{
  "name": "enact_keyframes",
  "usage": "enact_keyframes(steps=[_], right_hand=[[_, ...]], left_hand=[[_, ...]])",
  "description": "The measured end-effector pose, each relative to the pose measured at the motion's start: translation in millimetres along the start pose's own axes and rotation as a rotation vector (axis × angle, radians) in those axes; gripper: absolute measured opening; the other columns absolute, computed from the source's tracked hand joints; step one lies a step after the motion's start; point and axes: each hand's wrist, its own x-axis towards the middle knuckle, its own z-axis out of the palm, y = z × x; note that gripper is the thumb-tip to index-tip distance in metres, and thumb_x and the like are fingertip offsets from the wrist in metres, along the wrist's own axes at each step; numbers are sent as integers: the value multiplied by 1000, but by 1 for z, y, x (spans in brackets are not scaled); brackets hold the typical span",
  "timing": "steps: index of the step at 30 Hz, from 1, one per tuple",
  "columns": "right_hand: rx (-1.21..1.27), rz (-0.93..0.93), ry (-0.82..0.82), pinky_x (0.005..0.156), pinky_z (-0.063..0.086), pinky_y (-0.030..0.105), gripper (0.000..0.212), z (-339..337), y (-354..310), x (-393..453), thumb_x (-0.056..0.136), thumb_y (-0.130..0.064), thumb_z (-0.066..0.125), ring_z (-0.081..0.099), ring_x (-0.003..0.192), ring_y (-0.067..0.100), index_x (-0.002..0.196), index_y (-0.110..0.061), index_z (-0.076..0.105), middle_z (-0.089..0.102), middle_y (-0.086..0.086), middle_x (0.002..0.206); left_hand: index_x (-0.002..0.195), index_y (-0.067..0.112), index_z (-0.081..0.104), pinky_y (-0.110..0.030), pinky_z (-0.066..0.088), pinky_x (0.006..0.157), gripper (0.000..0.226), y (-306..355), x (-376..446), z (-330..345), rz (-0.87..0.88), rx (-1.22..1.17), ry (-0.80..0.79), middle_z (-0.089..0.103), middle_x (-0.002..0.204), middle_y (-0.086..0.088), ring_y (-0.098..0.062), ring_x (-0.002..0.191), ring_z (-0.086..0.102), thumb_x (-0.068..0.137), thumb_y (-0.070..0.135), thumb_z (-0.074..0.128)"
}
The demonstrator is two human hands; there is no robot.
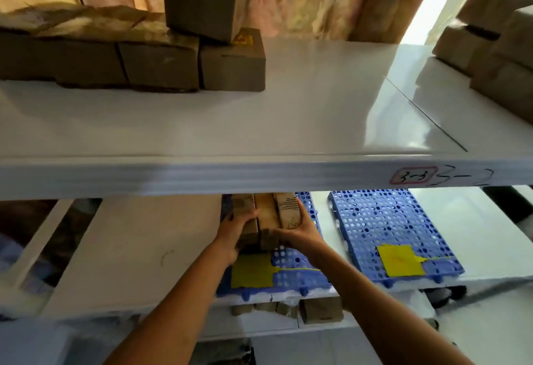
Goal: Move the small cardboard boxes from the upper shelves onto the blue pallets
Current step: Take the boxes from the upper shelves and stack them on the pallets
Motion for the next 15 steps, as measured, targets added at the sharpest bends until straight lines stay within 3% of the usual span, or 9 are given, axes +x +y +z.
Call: enact_keyframes(steps=[3,7,10,15], right_hand=[[-46,-47,85,96,59,46,102,-19,7,2,63,-1,95,69,117,25,148,-25,44,69,7,129],[-117,-45,51,92,61,41,95,-33,13,2,69,4,87,70,114,21,147,-27,43,70,6,125],[-163,-50,68,82,62,32,87,-36,13,-1,70,3,83,72,106,19,140,-34,46,71,3,119],[-244,4,124,81,63,37,85,-40,10,0,75,-16,84,71,101,23,146,-27,39,66,1,118]], left_hand=[[129,18,63,-52,54,98,92,-10,8,12,-25,117,17,72,115,-12,-35,104,69,48,51,91],[143,15,47,-54,49,102,115,-19,13,9,-41,113,136,61,133,-13,-34,117,61,46,64,85],[138,16,54,-51,55,96,98,-20,12,-9,-9,84,170,66,126,-12,-32,111,65,58,66,80],[116,18,65,-34,54,68,48,-13,4,-46,64,61,226,73,108,-11,-27,95,70,83,53,67]])
